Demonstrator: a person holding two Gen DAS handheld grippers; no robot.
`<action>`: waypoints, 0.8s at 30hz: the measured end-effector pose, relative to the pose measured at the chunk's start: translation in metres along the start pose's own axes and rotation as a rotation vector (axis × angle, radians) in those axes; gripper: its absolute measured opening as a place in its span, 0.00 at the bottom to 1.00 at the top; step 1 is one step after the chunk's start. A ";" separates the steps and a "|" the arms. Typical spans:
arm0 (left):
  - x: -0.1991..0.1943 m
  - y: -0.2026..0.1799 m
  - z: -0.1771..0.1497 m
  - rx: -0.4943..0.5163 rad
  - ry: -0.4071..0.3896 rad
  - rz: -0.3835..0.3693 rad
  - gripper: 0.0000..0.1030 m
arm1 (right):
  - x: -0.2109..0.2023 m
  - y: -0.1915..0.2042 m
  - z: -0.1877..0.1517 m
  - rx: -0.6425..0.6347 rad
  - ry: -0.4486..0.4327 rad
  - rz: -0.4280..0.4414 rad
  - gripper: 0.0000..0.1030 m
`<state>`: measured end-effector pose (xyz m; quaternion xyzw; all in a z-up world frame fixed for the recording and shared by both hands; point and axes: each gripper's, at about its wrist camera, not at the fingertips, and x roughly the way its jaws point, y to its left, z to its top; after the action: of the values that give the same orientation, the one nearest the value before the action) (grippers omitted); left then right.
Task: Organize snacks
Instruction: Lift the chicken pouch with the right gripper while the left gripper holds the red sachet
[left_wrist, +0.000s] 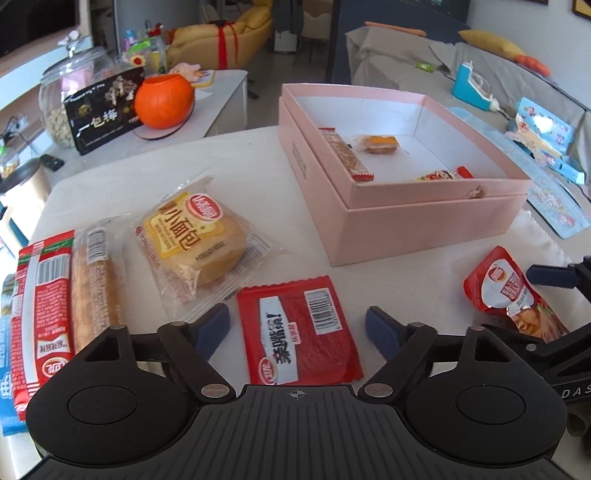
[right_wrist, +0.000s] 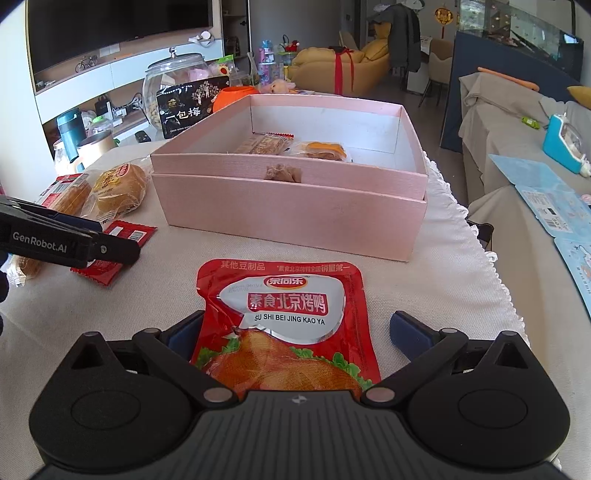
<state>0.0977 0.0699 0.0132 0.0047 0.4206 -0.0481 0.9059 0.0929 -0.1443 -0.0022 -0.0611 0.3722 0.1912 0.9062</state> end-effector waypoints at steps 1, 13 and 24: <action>0.003 -0.006 -0.001 0.025 0.001 0.006 0.93 | 0.000 -0.001 0.000 -0.006 0.005 0.005 1.00; -0.038 -0.018 -0.042 0.045 -0.030 -0.055 0.65 | -0.005 -0.015 0.004 0.063 0.017 0.077 1.00; -0.040 -0.017 -0.047 0.039 -0.056 -0.062 0.65 | -0.021 0.001 0.014 0.019 0.059 0.078 0.61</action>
<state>0.0348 0.0586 0.0140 0.0082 0.3938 -0.0845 0.9153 0.0884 -0.1465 0.0228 -0.0438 0.4027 0.2210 0.8872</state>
